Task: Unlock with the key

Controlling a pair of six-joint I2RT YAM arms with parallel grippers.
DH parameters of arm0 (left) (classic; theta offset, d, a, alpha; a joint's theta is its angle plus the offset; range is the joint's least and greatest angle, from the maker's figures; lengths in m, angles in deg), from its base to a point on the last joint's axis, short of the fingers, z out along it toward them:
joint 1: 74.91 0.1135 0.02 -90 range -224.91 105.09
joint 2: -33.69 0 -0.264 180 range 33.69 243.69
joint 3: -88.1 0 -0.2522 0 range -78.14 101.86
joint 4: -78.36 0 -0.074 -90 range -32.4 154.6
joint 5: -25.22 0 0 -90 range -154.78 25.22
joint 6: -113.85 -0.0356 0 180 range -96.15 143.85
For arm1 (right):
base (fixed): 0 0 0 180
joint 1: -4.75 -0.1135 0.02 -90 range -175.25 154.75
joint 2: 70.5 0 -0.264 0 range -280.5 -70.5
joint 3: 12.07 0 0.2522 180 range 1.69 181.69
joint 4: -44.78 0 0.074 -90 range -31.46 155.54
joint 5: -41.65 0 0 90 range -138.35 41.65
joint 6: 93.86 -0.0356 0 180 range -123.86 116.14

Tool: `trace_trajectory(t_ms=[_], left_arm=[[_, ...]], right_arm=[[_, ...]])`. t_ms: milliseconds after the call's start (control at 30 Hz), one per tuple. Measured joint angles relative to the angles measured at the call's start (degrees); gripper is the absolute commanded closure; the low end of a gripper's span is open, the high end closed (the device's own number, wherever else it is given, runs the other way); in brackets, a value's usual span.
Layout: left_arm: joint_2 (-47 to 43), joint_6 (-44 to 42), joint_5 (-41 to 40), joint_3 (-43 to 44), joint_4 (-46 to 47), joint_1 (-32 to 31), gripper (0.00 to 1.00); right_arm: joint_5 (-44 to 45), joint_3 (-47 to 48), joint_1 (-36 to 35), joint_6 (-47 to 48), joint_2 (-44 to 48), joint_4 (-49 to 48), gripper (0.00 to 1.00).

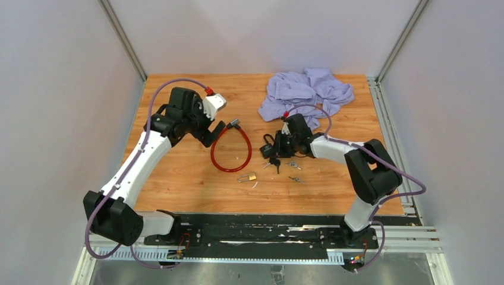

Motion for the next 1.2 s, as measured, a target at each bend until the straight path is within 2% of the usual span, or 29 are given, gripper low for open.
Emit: trace_trajectory(t_ms=[100,167,333,467,600,767,933,1200], left_arm=[[0.0,0.6,0.1,0.0,0.4,0.2,0.02],[0.0,1.5,-0.2,0.0,0.7,0.2,0.02],[0.6,3.2,-0.6,0.0,1.2,0.6,0.02],[2.7,3.8,-0.3,0.9,0.0,1.2,0.02],[4.1,4.0,1.4,3.8,-1.6,3.7,0.02],[3.9,4.1,4.2,4.5,-1.8,6.1,0.02],[3.9,4.5,6.7,3.4,-2.2,6.1,0.02],[3.7,4.5,8.9,3.3,-2.6,6.1,0.02]], right_arm=[[-0.7,1.2,0.0,0.2,-1.1,-0.4,0.79],[-1.0,1.8,0.0,0.7,-1.4,-0.3,0.74],[-0.1,3.9,0.0,2.7,-0.1,2.5,0.51],[3.5,5.1,0.0,5.1,5.7,6.9,0.36],[9.2,1.7,0.0,6.6,17.2,9.2,0.34],[14.6,-5.7,0.0,7.8,24.6,11.9,0.34],[17.1,-9.9,0.0,9.4,23.7,15.2,0.34],[17.7,-8.0,0.0,13.0,17.0,15.1,0.4]])
